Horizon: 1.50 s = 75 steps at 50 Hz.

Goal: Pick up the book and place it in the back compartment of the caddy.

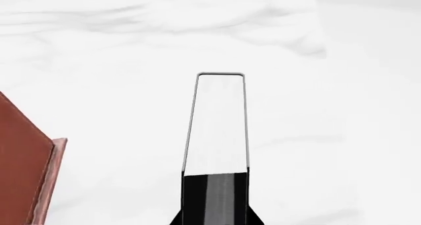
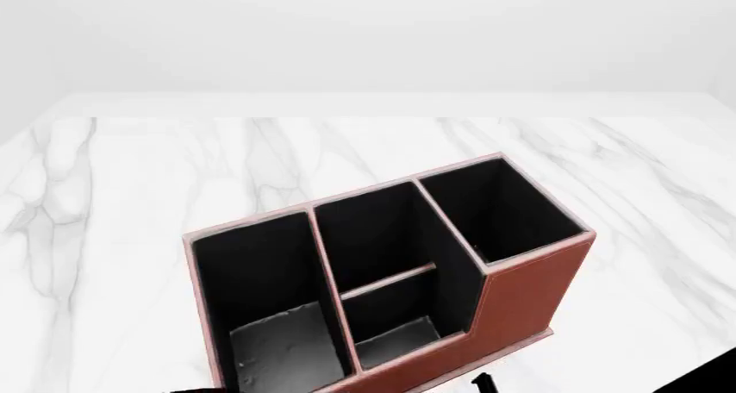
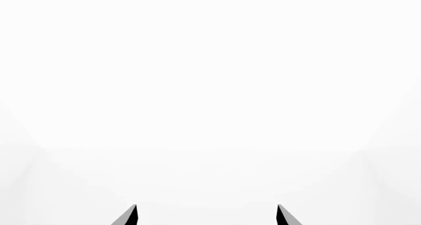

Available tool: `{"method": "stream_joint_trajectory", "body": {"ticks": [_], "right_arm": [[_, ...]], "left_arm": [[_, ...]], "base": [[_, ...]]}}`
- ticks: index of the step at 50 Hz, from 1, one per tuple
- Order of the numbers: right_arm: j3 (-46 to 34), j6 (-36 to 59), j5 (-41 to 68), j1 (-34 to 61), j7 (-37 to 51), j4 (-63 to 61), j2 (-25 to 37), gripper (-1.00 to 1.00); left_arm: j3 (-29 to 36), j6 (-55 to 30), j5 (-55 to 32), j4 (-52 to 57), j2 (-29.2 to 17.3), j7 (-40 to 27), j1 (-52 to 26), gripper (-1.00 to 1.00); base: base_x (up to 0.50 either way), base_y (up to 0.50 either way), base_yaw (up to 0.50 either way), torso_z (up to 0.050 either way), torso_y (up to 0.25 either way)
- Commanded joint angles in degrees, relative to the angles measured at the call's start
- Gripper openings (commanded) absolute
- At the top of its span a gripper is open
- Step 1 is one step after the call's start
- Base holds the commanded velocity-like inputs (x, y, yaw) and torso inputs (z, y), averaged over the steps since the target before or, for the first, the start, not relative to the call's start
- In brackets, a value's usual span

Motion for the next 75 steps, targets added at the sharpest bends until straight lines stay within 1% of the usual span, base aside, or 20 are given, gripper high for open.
{"method": "stream_joint_trajectory", "body": {"ticks": [1, 7, 13, 18, 25, 26, 30, 31, 33, 36, 42, 49, 59, 64, 65, 68, 70, 75], "right_arm": [[0.94, 0.07, -1.02, -0.02, -0.87, 0.15, -0.85, 1.0], [0.77, -0.01, -1.07, 0.01, -0.84, 0.27, -0.81, 1.0], [0.88, 0.05, -1.02, -0.09, -0.7, 0.13, -0.72, 1.0], [0.97, 0.19, -1.05, -0.19, -0.56, -0.26, -0.65, 1.0], [1.07, 0.6, -1.25, -0.07, -0.36, -0.72, -0.59, 1.0], [0.97, 0.75, -1.33, -0.01, -0.36, -0.86, -0.59, 1.0], [0.97, 0.8, -1.37, 0.04, -0.32, -0.89, -0.49, 1.0], [1.02, 0.8, -1.28, 0.01, -0.28, -0.9, -0.46, 1.0], [0.97, 0.99, -1.4, 0.01, -0.25, -1.01, -0.46, 1.0], [0.76, 1.18, -1.61, 0.03, -0.26, -1.23, -0.47, 1.0], [0.44, 1.41, -1.81, 0.19, -0.23, -1.34, -0.44, 1.0], [0.2, 1.58, -1.93, 0.29, -0.15, -1.25, -0.42, 1.0], [-0.1, 1.65, -1.82, 0.51, -0.04, -1.01, -0.27, 1.0], [-0.52, 1.66, -2.05, 0.71, -0.06, -0.74, -0.34, 1.0], [-0.71, 1.59, -2.16, 0.79, -0.12, -0.57, -0.39, 1.0], [-0.83, 1.65, -2.15, 0.8, -0.12, -0.6, -0.3, 1.0], [-0.96, 1.49, -2.14, 0.79, -0.15, -0.41, -0.28, 1.0], [-1.04, 1.49, -2.14, 0.74, -0.08, -0.43, -0.23, 1.0]], "left_arm": [[-2.28, 0.76, 3.54, -0.35, 1.11, 1.16, -1.92, -1.0], [-1.95, 0.86, 4.28, -0.48, 1.02, 0.9, -1.79, -1.0], [-1.52, 0.22, 4.78, 2.19, 0.48, 0.82, -2.67, -1.0], [-4.46, -0.48, 2.31, 5.8, -1.42, -0.73, -4.72, -1.0], [-10.01, -2.29, -2.57, 13.21, -5.54, -5.5, -8.67, -1.0], [-11.74, -2.87, -4.5, 14.77, -6.52, -7.03, -9.59, -1.0], [-14.72, -4.08, -7.82, 17.85, -8.57, -11.02, -11.15, -1.0], [-15.78, -4.42, -9.35, 19.62, -9.67, -11.99, -11.73, -1.0], [-16.49, -4.94, -9.89, 20.77, -10.42, -14.53, -12.03, -1.0], [-17.96, -5.22, -11.62, 22.8, -11.8, -16.62, -12.61, -1.0], [-21.61, -5.56, -17.66, 25.76, -14.53, -20.38, -13.65, -1.0], [-22.37, -6.35, -19.96, 28.69, -16.31, -22.15, -14.44, -1.0], [-24.35, -8.69, -27.83, 33.44, -19.51, -23.94, -18.15, -1.0], [-25.94, -9.7, -32.52, 35.84, -21.9, -24.6, -21.04, -1.0], [-26.74, -9.89, -34.9, 36.29, -22.86, -24.7, -22.21, -1.0], [-28.38, -10.0, -38.41, 36.84, -24.63, -24.73, -24.45, -1.0], [-30.43, -10.01, -40.96, 37.36, -26.76, -23.72, -26.88, -1.0], [-33.08, -9.89, -44.31, 38.41, -29.56, -22.57, -29.88, -1.0]], "base": [[0.0, 0.0, 0.0, 0.0, 0.0], [0.0, 0.0, 0.0, 0.0, 0.002], [0.0, 0.0, 0.0, 0.0, 0.0], [0.0, 0.0, 0.0, 0.0, 0.002], [0.0, 0.0, 0.0, 0.0, 0.0], [0.0, 0.0, 0.0, 0.0, 0.0], [0.0, 0.0, 0.0, 0.0, 0.003], [0.0, 0.0, 0.0, 0.0, 0.0], [0.0, 0.0, 0.0, 0.0, 0.0], [0.0, 0.0, 0.0, 0.0, 0.0], [0.0, 0.0, 0.0, 0.0, 0.002], [0.0, 0.0, 0.0, 0.0, 0.0], [0.0, 0.0, 0.0, 0.0, 0.001], [0.0, 0.0, 0.0, 0.0, 0.002], [0.0, 0.0, 0.0, 0.0, 0.0], [0.0, 0.0, 0.0, 0.0, 0.0], [0.0, 0.0, 0.0, 0.0, 0.0], [0.0, 0.0, 0.0, 0.0, 0.002]]}}
